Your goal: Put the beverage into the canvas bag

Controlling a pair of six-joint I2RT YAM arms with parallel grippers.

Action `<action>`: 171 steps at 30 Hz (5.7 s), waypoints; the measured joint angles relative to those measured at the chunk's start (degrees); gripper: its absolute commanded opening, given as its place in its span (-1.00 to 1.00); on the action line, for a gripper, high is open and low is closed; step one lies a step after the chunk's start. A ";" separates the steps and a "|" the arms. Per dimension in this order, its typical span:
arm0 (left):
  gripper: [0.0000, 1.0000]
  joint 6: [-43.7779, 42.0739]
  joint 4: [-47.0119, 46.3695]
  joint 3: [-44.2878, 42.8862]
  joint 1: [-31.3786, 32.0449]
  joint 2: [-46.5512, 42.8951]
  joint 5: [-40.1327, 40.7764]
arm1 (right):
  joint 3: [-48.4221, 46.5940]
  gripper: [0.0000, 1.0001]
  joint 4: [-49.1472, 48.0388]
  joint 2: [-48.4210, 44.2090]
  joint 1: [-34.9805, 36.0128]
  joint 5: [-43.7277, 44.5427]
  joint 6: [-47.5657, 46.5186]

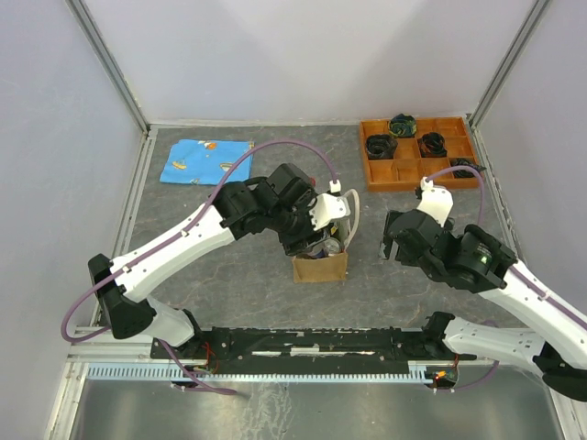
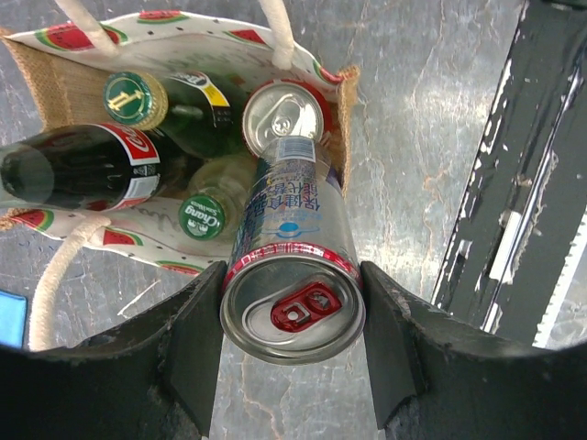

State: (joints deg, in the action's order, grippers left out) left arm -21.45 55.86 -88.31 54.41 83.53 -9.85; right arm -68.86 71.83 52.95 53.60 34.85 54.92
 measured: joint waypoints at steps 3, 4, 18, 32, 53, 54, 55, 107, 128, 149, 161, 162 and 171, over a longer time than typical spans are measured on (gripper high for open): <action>-0.95 -1.07 1.92 -0.17 0.09 0.00 -0.28 | 0.33 0.83 0.04 -0.81 0.00 0.00 0.37; -0.95 -1.49 2.49 -0.28 0.09 0.00 -0.31 | 0.37 0.83 0.11 -1.03 0.00 0.00 0.42; -0.95 -8.59 9.18 -3.28 0.11 2.89 0.24 | 1.60 0.82 0.37 -2.51 0.00 0.00 1.09; -0.95 -13.49 13.60 -7.74 0.61 9.68 2.01 | 2.89 0.82 1.95 -4.90 0.00 0.20 2.32; -0.95 -10.32 10.14 -6.12 1.11 15.10 1.75 | 3.10 0.82 5.46 -7.78 0.00 1.42 3.91; -0.95 -10.01 9.94 -5.97 1.11 15.21 1.75 | 3.10 0.82 5.49 -7.78 0.00 1.42 3.91; -0.95 -9.70 9.81 -5.84 1.11 15.32 1.73 | 3.10 0.82 5.55 -7.78 0.00 1.42 3.96; 0.32 -4.74 8.57 -7.65 0.92 16.22 0.17 | 5.01 0.82 6.60 -9.38 0.00 1.38 5.53; -0.92 -3.39 8.04 -7.93 0.90 16.06 0.13 | 5.05 0.82 5.62 -8.72 0.00 1.20 5.49; -0.95 -2.12 0.31 0.04 0.79 14.32 -0.39 | 5.16 0.82 5.09 -7.87 0.00 1.18 5.27; -0.95 -0.59 -5.68 2.10 0.50 13.92 -3.50 | 5.16 0.82 5.40 -8.59 -0.02 1.20 5.31; -0.94 -0.59 -5.86 2.27 0.50 13.77 -3.54 | 5.16 0.82 5.40 -8.66 -0.02 1.20 5.31; -0.71 0.15 -3.58 1.20 0.52 13.60 -2.89 | 5.16 0.82 5.22 -8.11 -0.02 1.20 5.27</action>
State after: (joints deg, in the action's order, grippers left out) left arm -21.30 52.27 -87.11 54.94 97.12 -12.73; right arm -63.70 77.06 44.84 53.58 36.05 60.18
